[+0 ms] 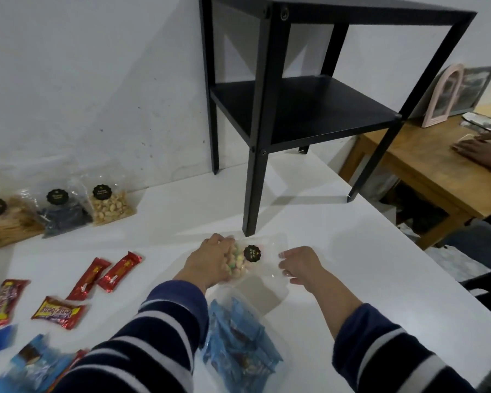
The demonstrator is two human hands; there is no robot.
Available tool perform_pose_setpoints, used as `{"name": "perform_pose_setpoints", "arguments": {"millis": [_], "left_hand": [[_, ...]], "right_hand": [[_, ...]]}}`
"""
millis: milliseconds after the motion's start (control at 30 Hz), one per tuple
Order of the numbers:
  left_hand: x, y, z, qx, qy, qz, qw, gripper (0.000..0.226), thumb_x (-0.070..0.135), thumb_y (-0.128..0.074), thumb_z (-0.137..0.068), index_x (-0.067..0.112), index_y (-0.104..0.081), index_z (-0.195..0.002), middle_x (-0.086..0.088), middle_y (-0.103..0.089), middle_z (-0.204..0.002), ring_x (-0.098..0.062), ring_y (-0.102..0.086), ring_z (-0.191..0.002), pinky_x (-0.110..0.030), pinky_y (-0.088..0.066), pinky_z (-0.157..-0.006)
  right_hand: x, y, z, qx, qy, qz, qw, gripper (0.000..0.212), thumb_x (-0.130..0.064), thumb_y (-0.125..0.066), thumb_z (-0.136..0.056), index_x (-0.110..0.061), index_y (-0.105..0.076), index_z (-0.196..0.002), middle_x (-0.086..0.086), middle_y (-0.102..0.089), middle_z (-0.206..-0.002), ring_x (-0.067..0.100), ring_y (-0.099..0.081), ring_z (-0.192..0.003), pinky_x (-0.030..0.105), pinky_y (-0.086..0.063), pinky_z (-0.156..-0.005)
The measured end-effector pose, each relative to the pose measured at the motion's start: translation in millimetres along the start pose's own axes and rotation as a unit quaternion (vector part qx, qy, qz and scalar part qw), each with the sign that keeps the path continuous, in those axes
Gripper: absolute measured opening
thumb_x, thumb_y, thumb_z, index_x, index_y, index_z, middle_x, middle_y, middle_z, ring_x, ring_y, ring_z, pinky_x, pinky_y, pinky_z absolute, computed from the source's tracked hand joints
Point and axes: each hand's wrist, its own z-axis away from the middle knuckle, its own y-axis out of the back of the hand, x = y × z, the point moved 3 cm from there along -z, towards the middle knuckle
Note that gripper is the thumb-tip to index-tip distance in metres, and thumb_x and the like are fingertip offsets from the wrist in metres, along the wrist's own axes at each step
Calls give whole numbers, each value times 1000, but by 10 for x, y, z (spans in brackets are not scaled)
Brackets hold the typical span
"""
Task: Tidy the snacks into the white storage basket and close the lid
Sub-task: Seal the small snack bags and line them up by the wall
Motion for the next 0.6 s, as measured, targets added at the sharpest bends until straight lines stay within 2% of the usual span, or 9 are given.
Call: {"name": "perform_pose_setpoints", "arguments": {"millis": [67,133,233,300,500,600], "left_hand": [[-194,25,146,12,27,1,1000,85,29,-73,-75,28,-26,-146,0,-31,-142,-21,-36,-130,-40,-42,-102],[-372,40,326,37,55,8,998,81,30,-72,-77,29,-27,-145,1,-31,-143,-21,-36,-130,-39,-44,-100],[-582,55,622,89,98,10,991,75,32,-67,-80,29,-27,-144,3,-33,-144,-20,-38,-130,-35,-44,-97],[-706,51,811,131,128,7,983,77,36,-67,-79,30,-27,-144,3,-36,-143,-19,-40,-129,-33,-44,-95],[-912,-40,1231,204,195,15,959,82,48,-73,-72,24,-30,-138,-1,-32,-139,-23,-40,-127,-37,-44,-96],[-952,-74,1292,218,185,81,955,92,42,-81,-66,14,-29,-137,-3,-28,-139,-24,-44,-122,-36,-46,-97]], "right_hand": [[-115,-147,108,-18,3,-30,999,22,3,-57,-88,-10,-64,-104,7,-59,-77,18,-55,-63,27,-45,-57],[-239,-325,191,-25,10,-41,999,21,6,-55,-88,-11,-62,-99,8,-58,-76,16,-51,-57,23,-41,-51],[-473,-615,284,-42,48,11,998,36,10,-52,-86,-14,-65,-109,13,-61,-103,23,-62,-85,24,-50,-57],[-648,-774,324,-51,77,45,995,41,12,-49,-86,-16,-66,-110,14,-60,-113,25,-62,-99,26,-53,-64],[-1114,-1141,471,-78,208,159,962,28,2,-62,-81,-12,-73,-102,4,-63,-92,18,-57,-81,27,-49,-75],[-1270,-1286,567,-92,248,209,942,26,5,-58,-82,-11,-74,-95,1,-62,-87,17,-56,-77,21,-46,-62]]}}
